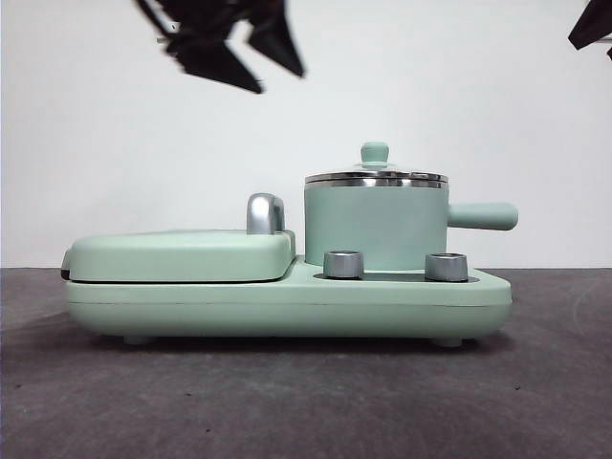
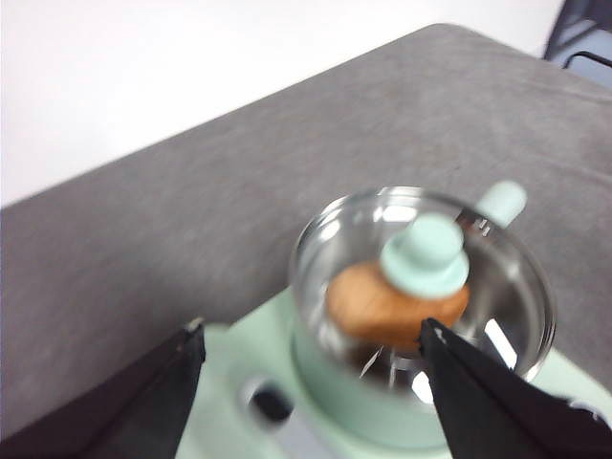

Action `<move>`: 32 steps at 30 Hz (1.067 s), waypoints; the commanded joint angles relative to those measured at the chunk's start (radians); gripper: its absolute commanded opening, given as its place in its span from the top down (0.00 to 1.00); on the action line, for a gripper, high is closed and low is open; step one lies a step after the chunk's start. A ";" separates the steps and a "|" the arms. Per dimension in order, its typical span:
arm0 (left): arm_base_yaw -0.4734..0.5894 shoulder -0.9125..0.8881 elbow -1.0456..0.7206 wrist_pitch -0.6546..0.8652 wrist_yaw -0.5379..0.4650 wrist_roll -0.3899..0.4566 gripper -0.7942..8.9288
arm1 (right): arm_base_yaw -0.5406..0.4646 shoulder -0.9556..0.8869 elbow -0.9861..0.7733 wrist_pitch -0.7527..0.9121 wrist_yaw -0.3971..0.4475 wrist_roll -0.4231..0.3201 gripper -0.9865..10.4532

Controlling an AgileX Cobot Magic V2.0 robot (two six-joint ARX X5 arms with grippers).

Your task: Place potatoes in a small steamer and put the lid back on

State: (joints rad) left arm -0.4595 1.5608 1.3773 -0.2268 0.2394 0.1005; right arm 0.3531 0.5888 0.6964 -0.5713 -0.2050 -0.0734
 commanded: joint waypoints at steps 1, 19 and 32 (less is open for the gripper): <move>0.027 -0.094 -0.070 0.010 0.005 -0.016 0.55 | 0.005 0.005 0.001 0.009 0.003 0.006 0.68; 0.180 -0.759 -0.685 -0.053 0.004 -0.225 0.55 | 0.006 0.005 0.001 0.006 -0.004 0.011 0.68; 0.179 -0.836 -0.718 -0.207 -0.006 -0.304 0.60 | 0.006 -0.010 0.001 -0.013 -0.006 0.011 0.70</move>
State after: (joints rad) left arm -0.2787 0.7212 0.6563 -0.4446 0.2348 -0.1837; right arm 0.3531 0.5816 0.6964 -0.5915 -0.2089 -0.0731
